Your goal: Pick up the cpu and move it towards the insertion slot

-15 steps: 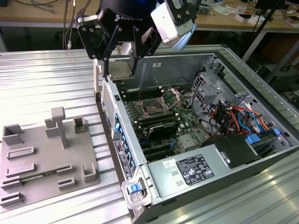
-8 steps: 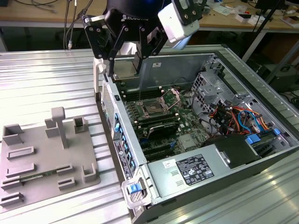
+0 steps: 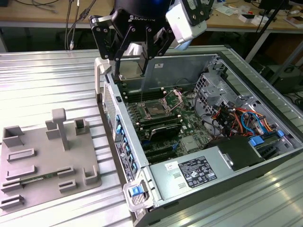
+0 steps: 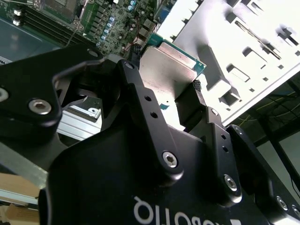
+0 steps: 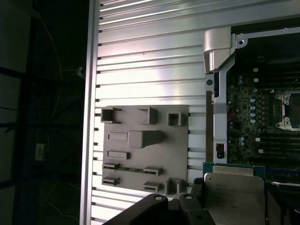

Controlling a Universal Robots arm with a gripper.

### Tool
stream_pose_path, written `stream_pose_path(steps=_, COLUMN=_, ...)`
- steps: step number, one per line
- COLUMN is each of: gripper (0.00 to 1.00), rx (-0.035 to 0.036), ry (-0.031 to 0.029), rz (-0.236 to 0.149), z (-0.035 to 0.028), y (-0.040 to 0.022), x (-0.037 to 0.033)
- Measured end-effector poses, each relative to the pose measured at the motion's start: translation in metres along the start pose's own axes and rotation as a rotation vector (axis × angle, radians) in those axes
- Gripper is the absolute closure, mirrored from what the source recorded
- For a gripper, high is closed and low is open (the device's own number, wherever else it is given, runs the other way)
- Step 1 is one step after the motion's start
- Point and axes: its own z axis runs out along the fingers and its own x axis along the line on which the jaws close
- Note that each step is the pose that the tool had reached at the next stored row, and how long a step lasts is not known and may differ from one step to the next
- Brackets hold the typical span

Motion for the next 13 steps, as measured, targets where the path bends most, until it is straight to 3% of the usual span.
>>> stream_pose_path(steps=13, gripper=0.45, rx=0.0, ry=0.0, rz=0.0, z=-0.0002, y=-0.0003, x=-0.0158)
